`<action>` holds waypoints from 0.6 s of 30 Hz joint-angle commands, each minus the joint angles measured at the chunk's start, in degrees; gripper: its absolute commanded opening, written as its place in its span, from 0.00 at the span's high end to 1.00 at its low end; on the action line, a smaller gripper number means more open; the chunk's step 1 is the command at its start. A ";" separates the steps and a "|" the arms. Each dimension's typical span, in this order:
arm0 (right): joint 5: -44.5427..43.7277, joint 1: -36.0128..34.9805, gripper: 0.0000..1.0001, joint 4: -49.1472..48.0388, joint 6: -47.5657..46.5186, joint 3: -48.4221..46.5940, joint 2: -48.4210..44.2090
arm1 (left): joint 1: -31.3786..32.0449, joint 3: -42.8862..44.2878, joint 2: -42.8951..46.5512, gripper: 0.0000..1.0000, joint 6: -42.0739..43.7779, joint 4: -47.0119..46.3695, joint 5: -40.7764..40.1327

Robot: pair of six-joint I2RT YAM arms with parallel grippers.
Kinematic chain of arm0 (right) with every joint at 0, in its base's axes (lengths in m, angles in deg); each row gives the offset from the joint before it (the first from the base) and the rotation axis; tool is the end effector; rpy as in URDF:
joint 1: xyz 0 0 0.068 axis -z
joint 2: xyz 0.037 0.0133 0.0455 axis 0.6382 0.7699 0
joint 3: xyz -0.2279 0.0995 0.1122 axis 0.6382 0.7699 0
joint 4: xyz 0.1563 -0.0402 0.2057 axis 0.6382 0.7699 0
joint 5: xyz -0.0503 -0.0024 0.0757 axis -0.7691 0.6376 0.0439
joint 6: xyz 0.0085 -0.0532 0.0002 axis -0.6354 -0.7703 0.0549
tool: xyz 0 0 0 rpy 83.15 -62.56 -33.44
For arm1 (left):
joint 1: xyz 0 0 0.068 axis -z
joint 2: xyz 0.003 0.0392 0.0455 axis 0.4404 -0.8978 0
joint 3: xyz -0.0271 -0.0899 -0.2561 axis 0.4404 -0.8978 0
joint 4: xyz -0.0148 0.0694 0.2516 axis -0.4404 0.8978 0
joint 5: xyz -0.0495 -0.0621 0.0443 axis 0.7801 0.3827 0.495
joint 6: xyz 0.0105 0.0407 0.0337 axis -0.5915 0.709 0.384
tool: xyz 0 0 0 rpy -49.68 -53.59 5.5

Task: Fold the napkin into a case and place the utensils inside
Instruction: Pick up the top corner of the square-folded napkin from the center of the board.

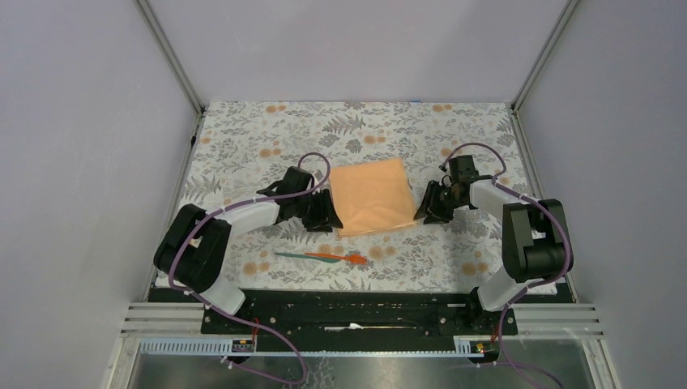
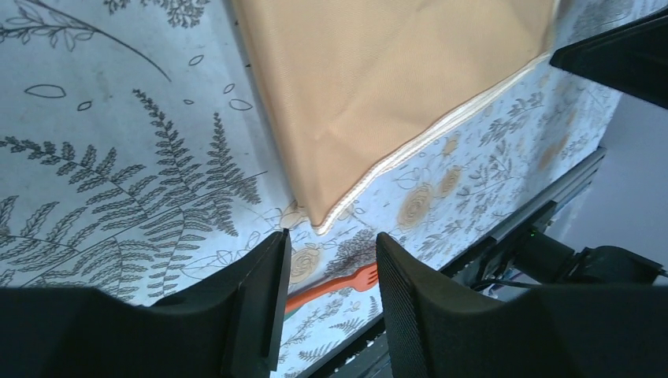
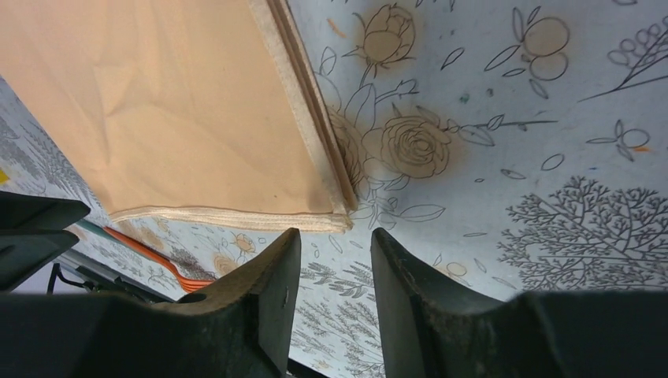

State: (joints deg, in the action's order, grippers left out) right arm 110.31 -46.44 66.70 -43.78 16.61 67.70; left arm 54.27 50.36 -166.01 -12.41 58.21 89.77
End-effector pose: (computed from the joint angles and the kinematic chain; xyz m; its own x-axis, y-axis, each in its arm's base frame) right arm 0.2961 0.0494 0.1569 -0.9314 0.2272 -0.2844 0.0604 0.8669 0.4949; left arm 0.2584 -0.1560 0.1670 -0.9661 -0.1471 -0.2123 0.0275 0.7587 -0.6508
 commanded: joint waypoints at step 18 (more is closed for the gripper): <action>4.03 0.72 0.67 -4.77 0.27 0.08 3.38 | 0.94 -1.85 -4.28 0.63 0.04 -4.86 -3.06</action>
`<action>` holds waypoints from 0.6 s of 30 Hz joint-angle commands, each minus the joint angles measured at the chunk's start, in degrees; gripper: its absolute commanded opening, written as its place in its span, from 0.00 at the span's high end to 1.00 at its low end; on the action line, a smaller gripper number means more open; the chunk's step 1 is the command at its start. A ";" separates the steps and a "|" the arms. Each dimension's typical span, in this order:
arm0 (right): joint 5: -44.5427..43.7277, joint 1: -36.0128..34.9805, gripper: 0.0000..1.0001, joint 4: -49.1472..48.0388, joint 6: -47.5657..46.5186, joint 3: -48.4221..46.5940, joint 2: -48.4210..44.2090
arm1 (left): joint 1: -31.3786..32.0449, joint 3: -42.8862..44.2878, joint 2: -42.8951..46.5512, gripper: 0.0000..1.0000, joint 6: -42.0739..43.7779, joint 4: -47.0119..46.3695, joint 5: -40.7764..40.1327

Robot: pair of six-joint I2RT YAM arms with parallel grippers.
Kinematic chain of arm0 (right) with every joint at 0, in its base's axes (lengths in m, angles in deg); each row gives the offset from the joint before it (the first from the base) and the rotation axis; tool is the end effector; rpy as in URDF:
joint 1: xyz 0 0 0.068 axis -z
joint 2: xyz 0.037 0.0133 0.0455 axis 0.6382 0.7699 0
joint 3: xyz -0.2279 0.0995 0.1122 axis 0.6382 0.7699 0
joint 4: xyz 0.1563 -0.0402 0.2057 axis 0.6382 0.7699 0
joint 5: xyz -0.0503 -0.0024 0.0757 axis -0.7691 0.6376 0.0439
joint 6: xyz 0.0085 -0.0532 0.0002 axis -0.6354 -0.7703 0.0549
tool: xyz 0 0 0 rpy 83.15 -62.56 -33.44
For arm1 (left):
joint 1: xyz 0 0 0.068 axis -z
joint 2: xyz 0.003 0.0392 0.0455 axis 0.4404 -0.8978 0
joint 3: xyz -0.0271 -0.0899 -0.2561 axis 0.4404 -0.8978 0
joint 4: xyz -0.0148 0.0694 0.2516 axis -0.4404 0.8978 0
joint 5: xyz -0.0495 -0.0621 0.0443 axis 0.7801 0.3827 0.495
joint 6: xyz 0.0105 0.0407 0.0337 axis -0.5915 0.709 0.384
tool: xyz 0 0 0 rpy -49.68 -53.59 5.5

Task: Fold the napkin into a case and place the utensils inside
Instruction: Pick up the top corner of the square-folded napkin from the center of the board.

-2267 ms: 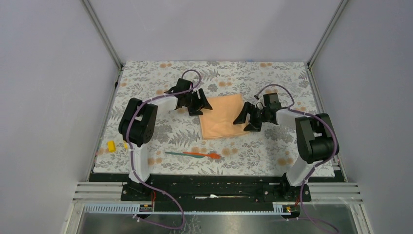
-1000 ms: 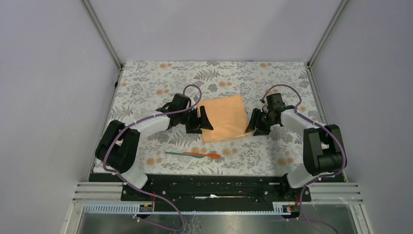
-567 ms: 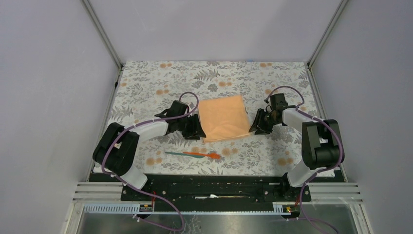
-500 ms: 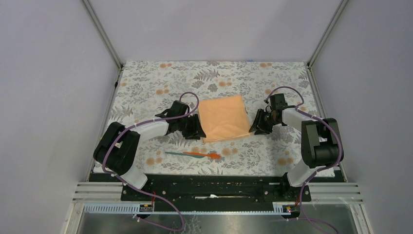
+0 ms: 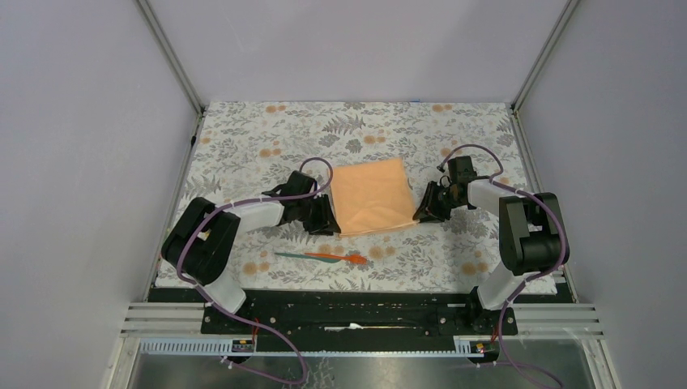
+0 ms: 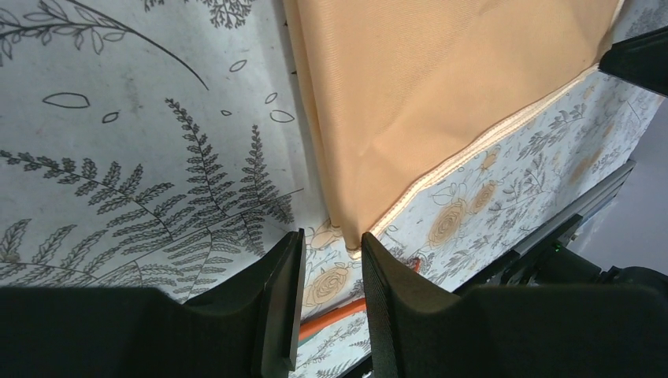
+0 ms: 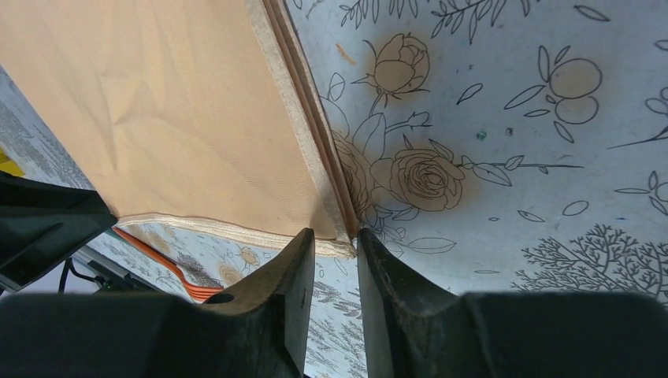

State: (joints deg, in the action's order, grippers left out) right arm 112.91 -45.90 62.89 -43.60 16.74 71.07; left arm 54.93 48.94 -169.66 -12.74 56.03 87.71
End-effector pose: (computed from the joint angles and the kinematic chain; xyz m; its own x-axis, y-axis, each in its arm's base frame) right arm 0.3040 0.0489 0.1433 -0.9335 0.2312 -0.2741 0.0536 0.8458 0.5308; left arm 0.2579 -0.1583 0.1441 -0.9708 -0.1501 -0.1869 -0.0040 0.7897 -0.6135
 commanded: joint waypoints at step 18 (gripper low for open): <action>3.32 0.16 0.65 0.33 -0.02 -0.20 -2.55 | 0.29 -0.51 -1.39 0.63 0.23 -3.39 -0.83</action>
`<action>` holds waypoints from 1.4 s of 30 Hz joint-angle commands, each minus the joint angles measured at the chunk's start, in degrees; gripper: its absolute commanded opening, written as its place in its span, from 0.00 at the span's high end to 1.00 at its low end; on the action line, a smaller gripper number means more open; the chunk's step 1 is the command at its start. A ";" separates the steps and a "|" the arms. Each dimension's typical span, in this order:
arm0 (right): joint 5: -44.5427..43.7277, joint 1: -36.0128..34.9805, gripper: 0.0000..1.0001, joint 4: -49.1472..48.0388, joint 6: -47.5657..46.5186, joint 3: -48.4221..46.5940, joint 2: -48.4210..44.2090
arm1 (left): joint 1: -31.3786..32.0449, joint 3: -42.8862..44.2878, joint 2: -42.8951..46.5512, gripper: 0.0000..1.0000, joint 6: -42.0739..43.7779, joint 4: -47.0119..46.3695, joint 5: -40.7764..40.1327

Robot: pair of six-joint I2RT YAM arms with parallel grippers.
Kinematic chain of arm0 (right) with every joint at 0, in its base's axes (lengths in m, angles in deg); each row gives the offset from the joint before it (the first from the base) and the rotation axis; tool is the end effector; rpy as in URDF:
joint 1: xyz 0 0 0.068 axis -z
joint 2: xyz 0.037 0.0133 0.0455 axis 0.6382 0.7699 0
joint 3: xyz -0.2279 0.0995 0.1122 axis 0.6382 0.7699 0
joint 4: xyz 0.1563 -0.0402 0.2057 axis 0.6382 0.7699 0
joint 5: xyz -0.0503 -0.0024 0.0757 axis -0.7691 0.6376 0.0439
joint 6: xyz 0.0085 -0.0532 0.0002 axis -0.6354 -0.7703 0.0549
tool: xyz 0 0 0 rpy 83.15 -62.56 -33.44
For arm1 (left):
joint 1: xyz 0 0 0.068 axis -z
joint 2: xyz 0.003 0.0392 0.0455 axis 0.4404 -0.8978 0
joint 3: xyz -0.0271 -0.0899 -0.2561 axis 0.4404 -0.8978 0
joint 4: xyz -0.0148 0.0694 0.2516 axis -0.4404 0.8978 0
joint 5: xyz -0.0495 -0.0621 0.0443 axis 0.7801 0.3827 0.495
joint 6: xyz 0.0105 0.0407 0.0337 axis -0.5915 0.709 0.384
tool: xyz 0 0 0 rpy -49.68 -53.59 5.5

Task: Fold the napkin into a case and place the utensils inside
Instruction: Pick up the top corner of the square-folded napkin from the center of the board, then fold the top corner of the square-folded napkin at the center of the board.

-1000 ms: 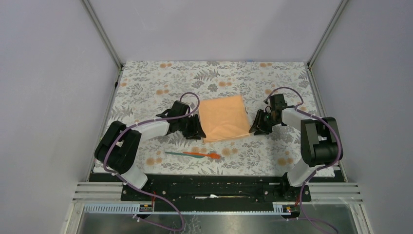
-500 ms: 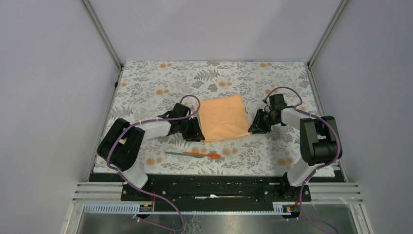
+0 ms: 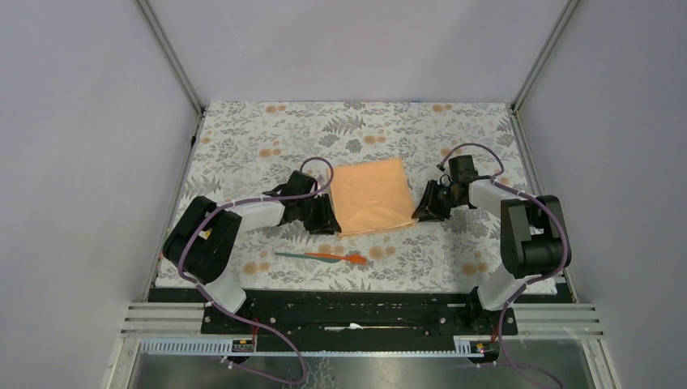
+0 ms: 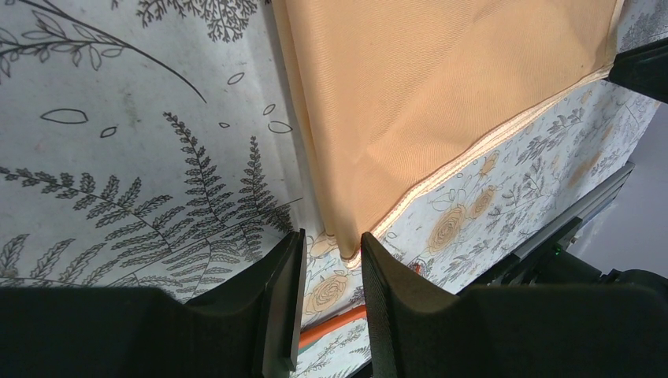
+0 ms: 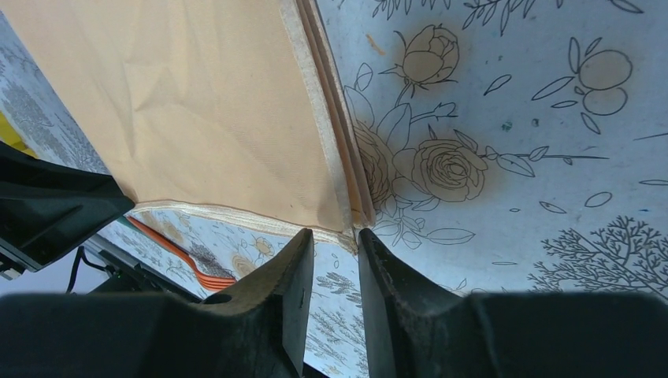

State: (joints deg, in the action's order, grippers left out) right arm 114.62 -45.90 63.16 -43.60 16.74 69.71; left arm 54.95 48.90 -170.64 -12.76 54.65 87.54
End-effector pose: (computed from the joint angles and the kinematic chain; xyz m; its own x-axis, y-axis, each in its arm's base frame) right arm 0.3024 0.0496 0.1503 -0.9322 0.2263 -0.2826 0.0334 0.8309 0.5554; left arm 0.2601 -0.1595 0.1404 -0.9694 -0.1518 -0.1931 -0.0012 0.7891 -0.6142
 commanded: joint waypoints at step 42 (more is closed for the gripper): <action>9.93 -18.70 1.00 -16.94 13.38 -24.42 20.81 | 1.91 -4.63 -0.25 0.75 -1.79 -4.46 -3.28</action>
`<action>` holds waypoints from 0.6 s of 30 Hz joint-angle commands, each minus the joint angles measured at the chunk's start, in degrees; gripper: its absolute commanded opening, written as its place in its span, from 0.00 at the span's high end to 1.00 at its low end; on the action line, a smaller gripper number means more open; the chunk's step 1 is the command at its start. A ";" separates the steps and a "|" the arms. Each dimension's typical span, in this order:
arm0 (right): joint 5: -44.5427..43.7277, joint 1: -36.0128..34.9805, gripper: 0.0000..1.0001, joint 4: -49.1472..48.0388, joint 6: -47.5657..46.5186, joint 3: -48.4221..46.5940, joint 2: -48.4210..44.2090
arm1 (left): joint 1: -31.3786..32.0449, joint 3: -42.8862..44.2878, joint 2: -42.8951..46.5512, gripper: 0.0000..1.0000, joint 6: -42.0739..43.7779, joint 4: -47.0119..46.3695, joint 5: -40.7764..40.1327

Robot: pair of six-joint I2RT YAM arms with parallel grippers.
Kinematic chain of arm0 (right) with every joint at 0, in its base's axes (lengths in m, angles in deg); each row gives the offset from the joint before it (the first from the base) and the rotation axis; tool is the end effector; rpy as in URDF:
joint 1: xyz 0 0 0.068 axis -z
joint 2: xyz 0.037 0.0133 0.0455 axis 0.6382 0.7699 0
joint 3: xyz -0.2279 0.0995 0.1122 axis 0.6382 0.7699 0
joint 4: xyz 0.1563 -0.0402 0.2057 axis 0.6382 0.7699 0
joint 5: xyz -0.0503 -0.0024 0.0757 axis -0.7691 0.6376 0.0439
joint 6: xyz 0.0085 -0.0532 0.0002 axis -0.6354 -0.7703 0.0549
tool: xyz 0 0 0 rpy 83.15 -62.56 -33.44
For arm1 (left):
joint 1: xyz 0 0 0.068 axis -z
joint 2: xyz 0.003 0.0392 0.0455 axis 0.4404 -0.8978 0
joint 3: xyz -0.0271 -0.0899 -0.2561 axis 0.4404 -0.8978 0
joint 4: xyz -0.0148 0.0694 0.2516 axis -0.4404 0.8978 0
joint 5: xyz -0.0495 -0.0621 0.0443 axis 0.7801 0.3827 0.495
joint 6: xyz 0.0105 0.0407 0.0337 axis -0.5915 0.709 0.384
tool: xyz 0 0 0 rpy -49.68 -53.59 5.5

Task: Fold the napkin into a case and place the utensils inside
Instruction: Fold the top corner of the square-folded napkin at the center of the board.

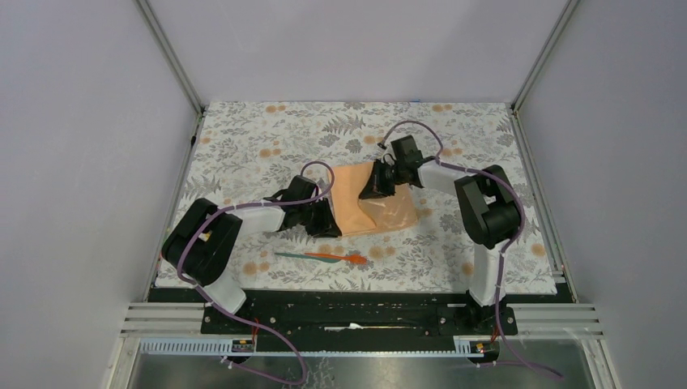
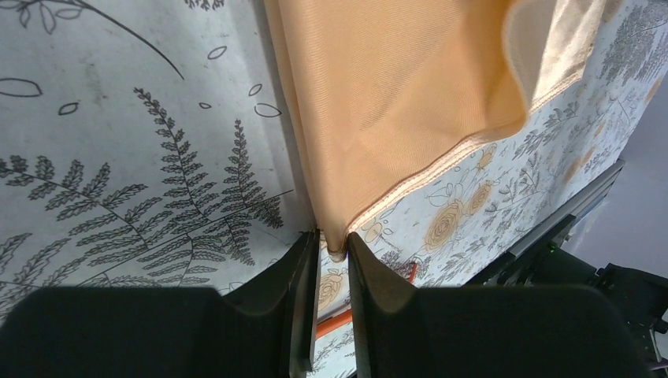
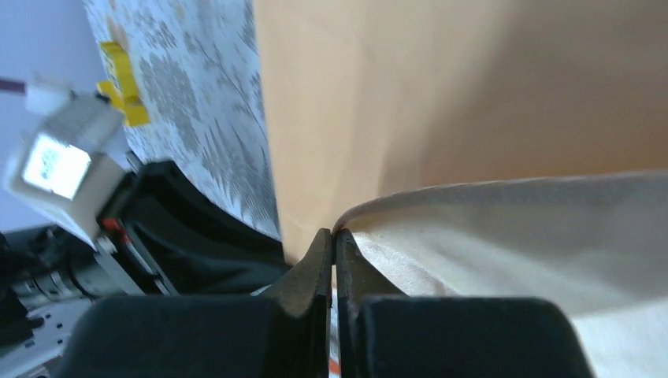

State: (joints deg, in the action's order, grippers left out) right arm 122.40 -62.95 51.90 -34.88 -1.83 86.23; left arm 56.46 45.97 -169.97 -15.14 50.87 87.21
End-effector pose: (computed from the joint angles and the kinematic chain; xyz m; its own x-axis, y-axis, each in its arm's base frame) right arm 0.3620 0.1783 0.1566 -0.9368 0.0444 -0.3469 -0.2316 0.6645 0.7105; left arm 0.2501 -0.1628 0.1342 -0.9680 -0.1636 -0.1905 -0.0075 0.7771 -0.6293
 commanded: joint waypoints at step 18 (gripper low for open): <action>4.44 -3.73 1.00 -11.64 11.46 -19.40 16.46 | 0.14 -1.89 5.29 0.61 -3.23 -0.69 -1.76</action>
State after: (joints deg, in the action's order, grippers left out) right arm 125.52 -65.79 42.68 -24.63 -18.80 102.02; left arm 56.61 44.72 -167.87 -17.52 50.34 87.41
